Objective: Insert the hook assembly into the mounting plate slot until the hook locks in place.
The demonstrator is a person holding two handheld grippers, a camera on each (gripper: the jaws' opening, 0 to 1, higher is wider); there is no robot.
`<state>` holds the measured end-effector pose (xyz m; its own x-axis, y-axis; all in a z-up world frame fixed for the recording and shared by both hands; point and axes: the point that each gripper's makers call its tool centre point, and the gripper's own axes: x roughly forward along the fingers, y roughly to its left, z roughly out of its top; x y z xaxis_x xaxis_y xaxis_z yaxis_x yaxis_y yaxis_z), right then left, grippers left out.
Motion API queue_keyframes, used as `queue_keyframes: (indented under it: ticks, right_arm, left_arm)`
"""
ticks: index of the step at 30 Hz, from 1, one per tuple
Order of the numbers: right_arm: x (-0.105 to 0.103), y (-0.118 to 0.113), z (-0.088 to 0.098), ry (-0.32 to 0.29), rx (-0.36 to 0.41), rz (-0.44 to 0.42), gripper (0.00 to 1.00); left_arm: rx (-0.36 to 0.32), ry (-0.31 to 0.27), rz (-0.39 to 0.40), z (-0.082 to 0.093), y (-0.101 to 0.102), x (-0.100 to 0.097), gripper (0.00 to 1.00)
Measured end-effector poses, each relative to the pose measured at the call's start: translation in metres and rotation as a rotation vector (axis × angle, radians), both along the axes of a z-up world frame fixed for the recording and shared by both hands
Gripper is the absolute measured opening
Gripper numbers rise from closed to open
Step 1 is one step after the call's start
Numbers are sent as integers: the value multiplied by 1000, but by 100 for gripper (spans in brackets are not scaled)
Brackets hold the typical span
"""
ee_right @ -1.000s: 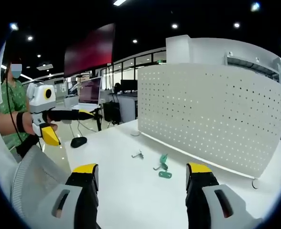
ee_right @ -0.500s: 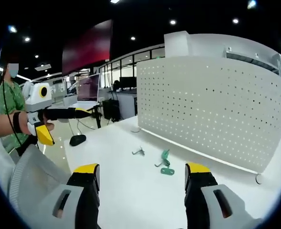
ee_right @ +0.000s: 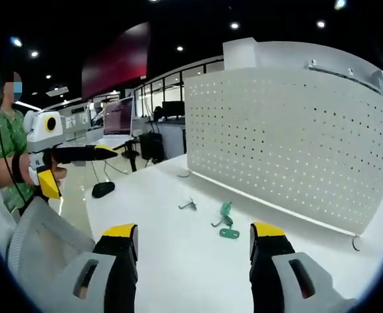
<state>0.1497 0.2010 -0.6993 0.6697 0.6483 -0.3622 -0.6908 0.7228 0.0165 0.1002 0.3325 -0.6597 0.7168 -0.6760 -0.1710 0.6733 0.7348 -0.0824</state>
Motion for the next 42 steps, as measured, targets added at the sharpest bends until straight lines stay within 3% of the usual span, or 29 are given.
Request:
queue_keyframes:
  ticks: [27, 42]
  right_arm:
    - [21, 40, -26, 38, -95, 129, 65]
    - [33, 58, -33, 47, -129, 196, 62]
  left_arm:
    - [-13, 19, 26, -9, 24, 6, 98]
    - [-21, 16, 27, -6, 24, 9, 97]
